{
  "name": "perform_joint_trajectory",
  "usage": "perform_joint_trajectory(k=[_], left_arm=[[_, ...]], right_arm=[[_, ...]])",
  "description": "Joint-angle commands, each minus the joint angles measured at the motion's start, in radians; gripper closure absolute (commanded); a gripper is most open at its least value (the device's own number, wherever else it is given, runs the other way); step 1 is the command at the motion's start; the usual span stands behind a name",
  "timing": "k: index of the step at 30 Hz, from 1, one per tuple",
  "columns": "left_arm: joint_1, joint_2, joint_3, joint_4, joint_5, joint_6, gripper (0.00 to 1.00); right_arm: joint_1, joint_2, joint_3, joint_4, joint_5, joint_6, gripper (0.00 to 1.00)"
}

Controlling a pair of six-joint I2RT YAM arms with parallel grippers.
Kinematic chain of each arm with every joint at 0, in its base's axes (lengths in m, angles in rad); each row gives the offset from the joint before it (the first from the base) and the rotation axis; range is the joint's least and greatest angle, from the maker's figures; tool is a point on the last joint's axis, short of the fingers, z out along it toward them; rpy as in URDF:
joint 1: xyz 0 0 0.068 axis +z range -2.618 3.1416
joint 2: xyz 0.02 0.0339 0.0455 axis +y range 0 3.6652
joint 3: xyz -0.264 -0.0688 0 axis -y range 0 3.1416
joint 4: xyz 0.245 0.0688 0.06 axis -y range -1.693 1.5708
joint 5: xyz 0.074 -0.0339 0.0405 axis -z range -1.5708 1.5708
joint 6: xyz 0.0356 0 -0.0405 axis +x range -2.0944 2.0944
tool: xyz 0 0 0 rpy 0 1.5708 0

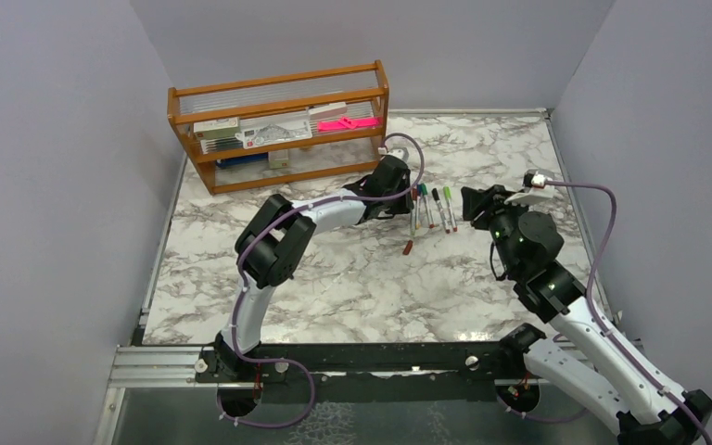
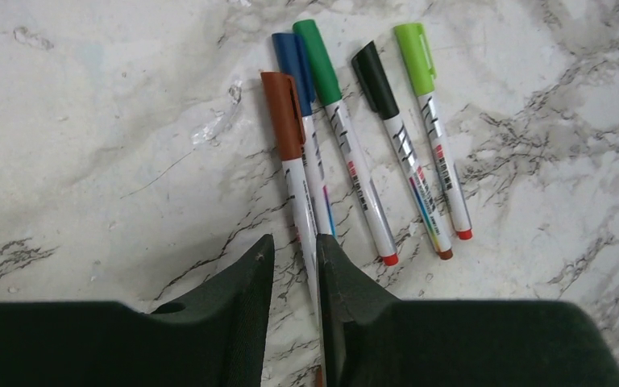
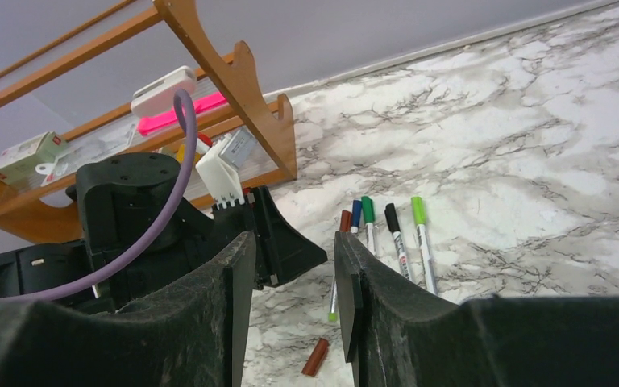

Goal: Insert the pens into the pen caps

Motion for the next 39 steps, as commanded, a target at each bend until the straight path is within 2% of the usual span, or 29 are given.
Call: perform_joint_trajectory(k=[1, 5, 9, 10, 12, 17, 20, 26, 29, 32, 36, 39], left_arm=[[-0.003, 0.013, 0.023, -0.030, -0.006, -0.017, 0.72], [-0.003, -0.039, -0.005, -0.014, -0.012, -0.011, 0.71], [-0.002, -0.166, -0.087, 0.009, -0.098, 0.064, 0.69], [0.000, -0.198, -0.108, -0.001, -0.134, 0.087, 0.66], [0.016, -0.248, -0.117, -0.081, -0.188, 0.118, 0.47], [0.105, -0.375, -0.232, -0.299, -0.357, 0.057, 0.30], [0.166, -0.499, -0.336, -0.419, -0.455, -0.084, 0.21], [0.264, -0.590, -0.534, -0.467, -0.446, -0.233, 0.19], [0.283, -0.567, -0.562, -0.479, -0.467, -0.233, 0.19], [0.301, -0.536, -0.562, -0.502, -0.424, -0.236, 0.21], [0.314, -0.550, -0.610, -0.507, -0.425, -0.301, 0.23], [0.336, -0.561, -0.633, -0.504, -0.415, -0.296, 0.24]], right_arm=[[0.001, 0.007, -0.017, -0.001, -0.024, 0.015, 0.60], [0.002, 0.056, -0.018, 0.002, -0.069, -0.009, 0.60], [0.002, 0.189, -0.009, -0.020, -0.186, -0.013, 0.58], [0.002, 0.218, -0.015, -0.007, -0.222, -0.014, 0.58], [0.001, 0.287, -0.037, 0.048, -0.302, 0.001, 0.58], [0.005, 0.434, -0.031, 0.120, -0.405, 0.039, 0.58], [0.005, 0.493, -0.005, 0.140, -0.420, 0.025, 0.57], [0.005, 0.567, 0.043, 0.165, -0.440, -0.005, 0.57], [0.006, 0.587, 0.050, 0.172, -0.456, -0.003, 0.57], [0.006, 0.595, 0.045, 0.178, -0.464, -0.001, 0.57], [0.006, 0.598, 0.038, 0.165, -0.453, -0.002, 0.57], [0.006, 0.594, 0.029, 0.163, -0.441, 0.001, 0.57]])
